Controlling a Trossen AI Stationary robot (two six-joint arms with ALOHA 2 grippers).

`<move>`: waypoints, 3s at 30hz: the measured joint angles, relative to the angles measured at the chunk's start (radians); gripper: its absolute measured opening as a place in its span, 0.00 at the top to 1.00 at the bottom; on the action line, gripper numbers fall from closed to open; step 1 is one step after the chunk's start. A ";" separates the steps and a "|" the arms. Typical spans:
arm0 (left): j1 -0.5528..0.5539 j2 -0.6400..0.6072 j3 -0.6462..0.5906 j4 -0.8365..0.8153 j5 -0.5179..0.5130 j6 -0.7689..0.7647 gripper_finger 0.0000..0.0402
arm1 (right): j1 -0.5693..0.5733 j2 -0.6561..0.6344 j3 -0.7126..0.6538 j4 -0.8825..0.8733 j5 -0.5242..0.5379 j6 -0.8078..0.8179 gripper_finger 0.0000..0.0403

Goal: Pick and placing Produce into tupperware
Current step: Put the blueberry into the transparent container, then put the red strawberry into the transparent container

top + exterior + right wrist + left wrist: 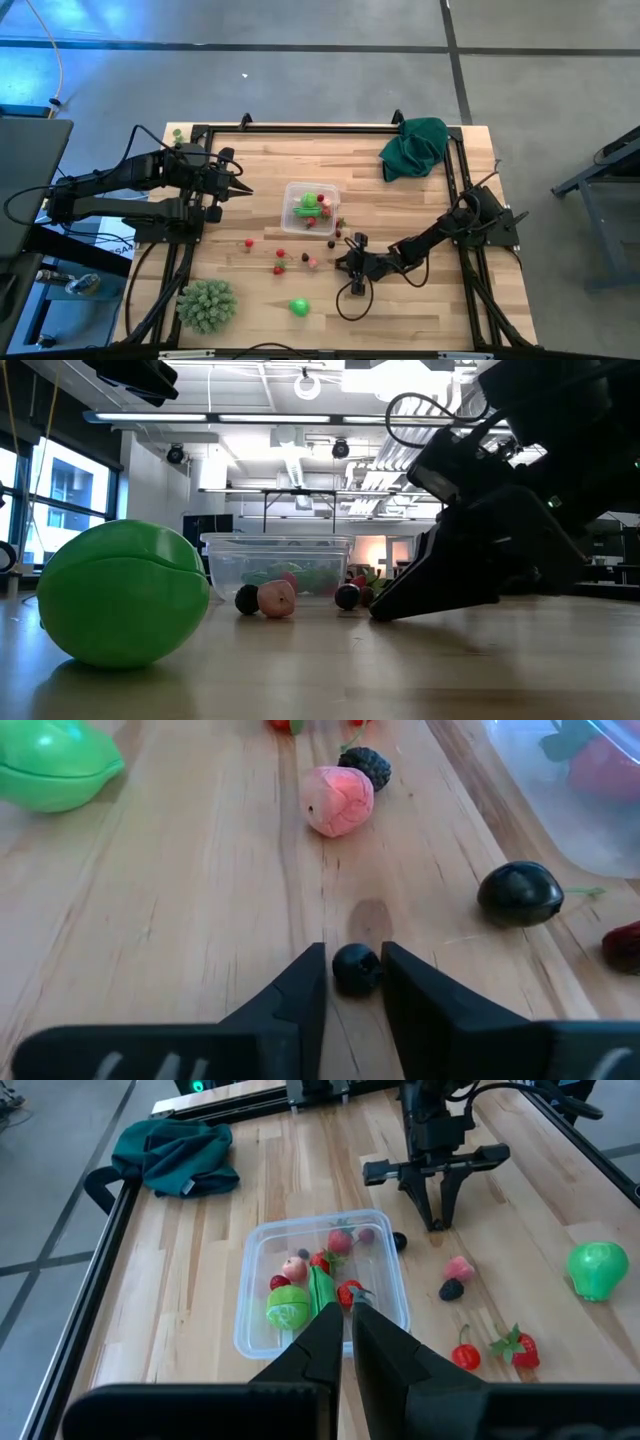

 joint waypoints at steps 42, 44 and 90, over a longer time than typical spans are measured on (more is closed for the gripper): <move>0.000 0.000 0.000 0.000 0.000 0.000 0.95 | -0.391 -0.339 0.390 -0.665 -0.263 -0.322 0.87; 0.000 0.000 0.000 0.000 0.000 0.000 0.95 | -0.429 -0.278 0.493 -0.805 -0.324 -0.307 0.87; 0.000 0.000 0.000 0.000 0.000 0.000 0.95 | -0.584 0.144 0.947 -1.359 -0.395 -0.333 0.70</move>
